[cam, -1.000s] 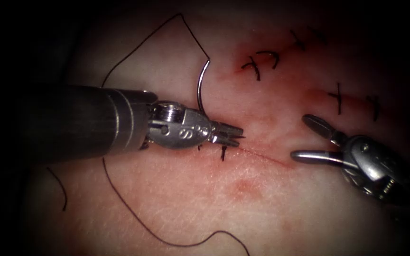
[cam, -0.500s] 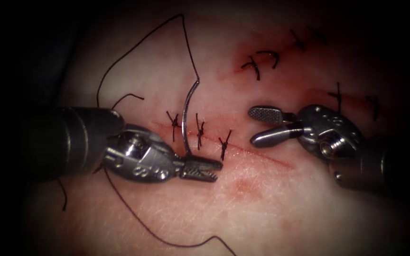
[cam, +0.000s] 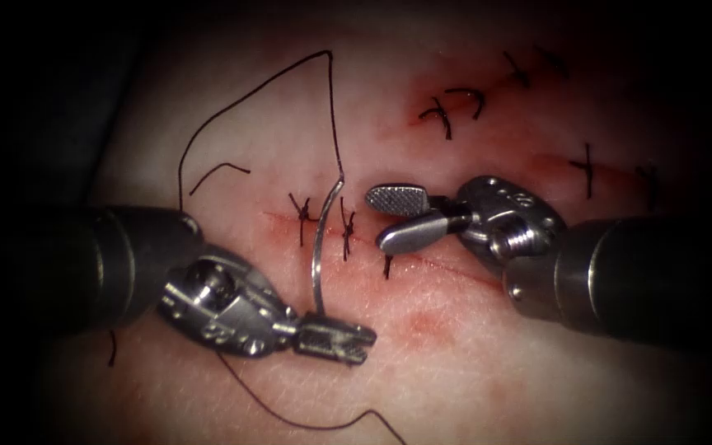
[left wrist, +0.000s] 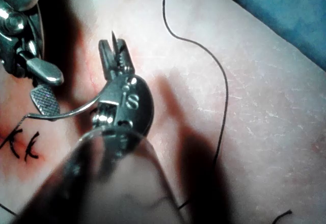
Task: Wound Closure
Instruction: Hand the needle over to the right needle driver.
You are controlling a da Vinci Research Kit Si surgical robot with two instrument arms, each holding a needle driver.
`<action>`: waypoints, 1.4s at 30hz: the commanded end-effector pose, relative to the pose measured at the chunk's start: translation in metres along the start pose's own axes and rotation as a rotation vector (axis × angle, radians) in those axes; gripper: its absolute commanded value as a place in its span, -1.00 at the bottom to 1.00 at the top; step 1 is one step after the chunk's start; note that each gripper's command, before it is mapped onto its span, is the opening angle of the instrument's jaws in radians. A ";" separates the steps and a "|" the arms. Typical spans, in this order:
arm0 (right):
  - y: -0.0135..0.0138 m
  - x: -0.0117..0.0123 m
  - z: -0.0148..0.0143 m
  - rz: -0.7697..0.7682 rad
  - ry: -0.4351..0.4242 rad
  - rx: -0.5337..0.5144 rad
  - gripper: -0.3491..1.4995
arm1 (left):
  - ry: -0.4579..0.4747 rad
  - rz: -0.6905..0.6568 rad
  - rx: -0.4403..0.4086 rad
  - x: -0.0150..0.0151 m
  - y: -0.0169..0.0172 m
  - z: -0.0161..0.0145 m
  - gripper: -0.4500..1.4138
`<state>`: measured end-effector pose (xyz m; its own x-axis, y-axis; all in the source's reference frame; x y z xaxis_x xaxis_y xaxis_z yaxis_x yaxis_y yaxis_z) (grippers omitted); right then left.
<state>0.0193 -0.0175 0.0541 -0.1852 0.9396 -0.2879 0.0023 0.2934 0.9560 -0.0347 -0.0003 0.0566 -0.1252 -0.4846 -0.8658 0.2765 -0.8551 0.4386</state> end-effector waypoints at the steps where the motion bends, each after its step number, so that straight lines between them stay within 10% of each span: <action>1: 0.0005 -0.0007 0.0014 0.012 0.005 0.011 0.62 | 0.006 0.003 0.004 -0.0003 0.0001 0.0006 -1.00; 28: -0.0015 -0.0017 0.0060 0.059 0.048 0.091 0.53 | 0.041 0.012 0.033 -0.0006 -0.0005 0.0006 -1.00; 42: -0.0015 -0.0013 0.0059 0.064 0.062 0.084 0.09 | 0.041 0.015 0.037 -0.0004 -0.0004 0.0008 -1.00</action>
<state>0.0246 -0.0180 0.0521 -0.2445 0.9444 -0.2198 0.0950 0.2489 0.9639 -0.0350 0.0002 0.0563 -0.0832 -0.4897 -0.8679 0.2433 -0.8545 0.4589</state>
